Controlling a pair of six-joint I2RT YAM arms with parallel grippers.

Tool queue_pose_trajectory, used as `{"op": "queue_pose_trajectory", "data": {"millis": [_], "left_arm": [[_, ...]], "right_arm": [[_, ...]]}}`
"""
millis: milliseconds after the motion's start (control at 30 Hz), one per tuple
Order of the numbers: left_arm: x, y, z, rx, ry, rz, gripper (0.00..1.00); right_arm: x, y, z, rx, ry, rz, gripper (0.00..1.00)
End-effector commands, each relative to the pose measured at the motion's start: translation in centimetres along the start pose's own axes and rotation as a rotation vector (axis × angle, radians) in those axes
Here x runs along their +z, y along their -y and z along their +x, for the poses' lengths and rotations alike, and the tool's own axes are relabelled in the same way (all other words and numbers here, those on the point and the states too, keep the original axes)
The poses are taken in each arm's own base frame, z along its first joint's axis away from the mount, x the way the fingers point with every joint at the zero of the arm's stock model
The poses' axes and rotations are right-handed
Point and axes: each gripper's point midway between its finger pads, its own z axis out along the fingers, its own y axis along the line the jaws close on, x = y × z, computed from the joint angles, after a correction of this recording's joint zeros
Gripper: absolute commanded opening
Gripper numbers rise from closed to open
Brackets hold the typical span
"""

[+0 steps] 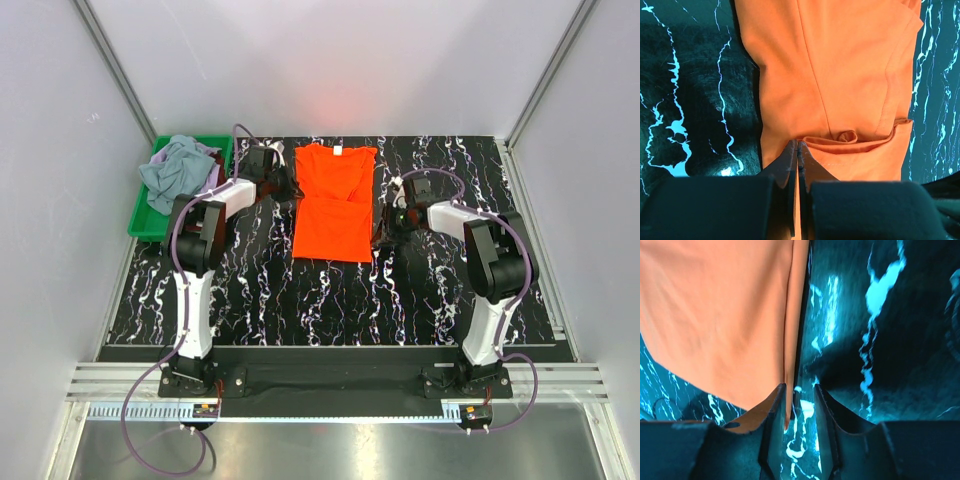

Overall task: Fold and stack the t-shirts
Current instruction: Fold the tshirt

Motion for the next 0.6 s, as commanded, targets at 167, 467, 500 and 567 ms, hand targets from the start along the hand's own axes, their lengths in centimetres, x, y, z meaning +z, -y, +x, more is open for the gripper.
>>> {"op": "queue_pose_trajectory", "data": {"millis": [167, 467, 500, 567], "left_arm": [[0.2, 0.8, -2.1, 0.022, 0.047, 0.031, 0.0], [0.0, 0.7, -2.0, 0.021, 0.043, 0.022, 0.0], [0.0, 0.7, -2.0, 0.021, 0.044, 0.02, 0.0], [0.0, 0.7, -2.0, 0.023, 0.043, 0.022, 0.0]], "right_arm": [[-1.5, -2.3, 1.4, -0.008, 0.02, -0.072, 0.36], [-1.8, -2.8, 2.4, -0.019, 0.016, -0.084, 0.36], [-1.6, -2.9, 2.7, -0.015, 0.009, -0.088, 0.36], [-1.5, -3.0, 2.8, -0.015, 0.01, -0.098, 0.36]]}}
